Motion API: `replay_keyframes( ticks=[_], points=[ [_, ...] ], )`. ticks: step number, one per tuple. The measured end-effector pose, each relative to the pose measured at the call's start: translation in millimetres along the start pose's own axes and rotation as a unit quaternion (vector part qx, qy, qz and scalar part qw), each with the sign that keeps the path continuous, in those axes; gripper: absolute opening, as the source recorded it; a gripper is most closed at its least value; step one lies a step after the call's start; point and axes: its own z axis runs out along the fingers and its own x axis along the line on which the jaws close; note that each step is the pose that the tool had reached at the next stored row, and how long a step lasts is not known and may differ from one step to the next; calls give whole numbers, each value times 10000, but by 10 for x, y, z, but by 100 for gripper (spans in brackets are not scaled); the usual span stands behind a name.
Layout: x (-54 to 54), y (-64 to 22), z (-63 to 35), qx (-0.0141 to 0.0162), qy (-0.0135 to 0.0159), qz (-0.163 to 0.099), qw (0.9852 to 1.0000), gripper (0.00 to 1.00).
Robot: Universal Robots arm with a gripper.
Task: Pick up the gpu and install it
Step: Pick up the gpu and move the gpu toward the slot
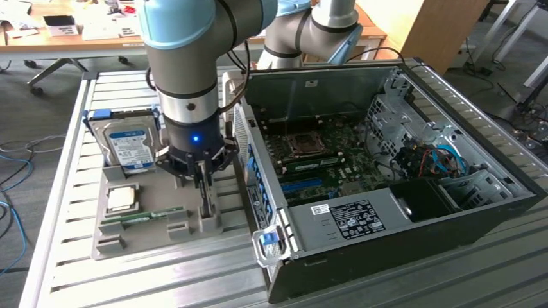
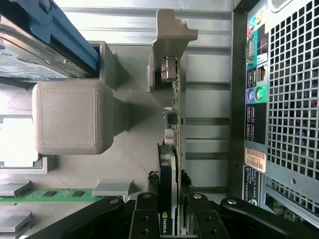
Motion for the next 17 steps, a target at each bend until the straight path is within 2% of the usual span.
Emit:
replay_keyframes(
  ticks=[10,17],
  points=[
    [-5,9,-209,0,0,0,10000,27],
    [-8,13,-316,0,0,0,10000,27]
  ],
)
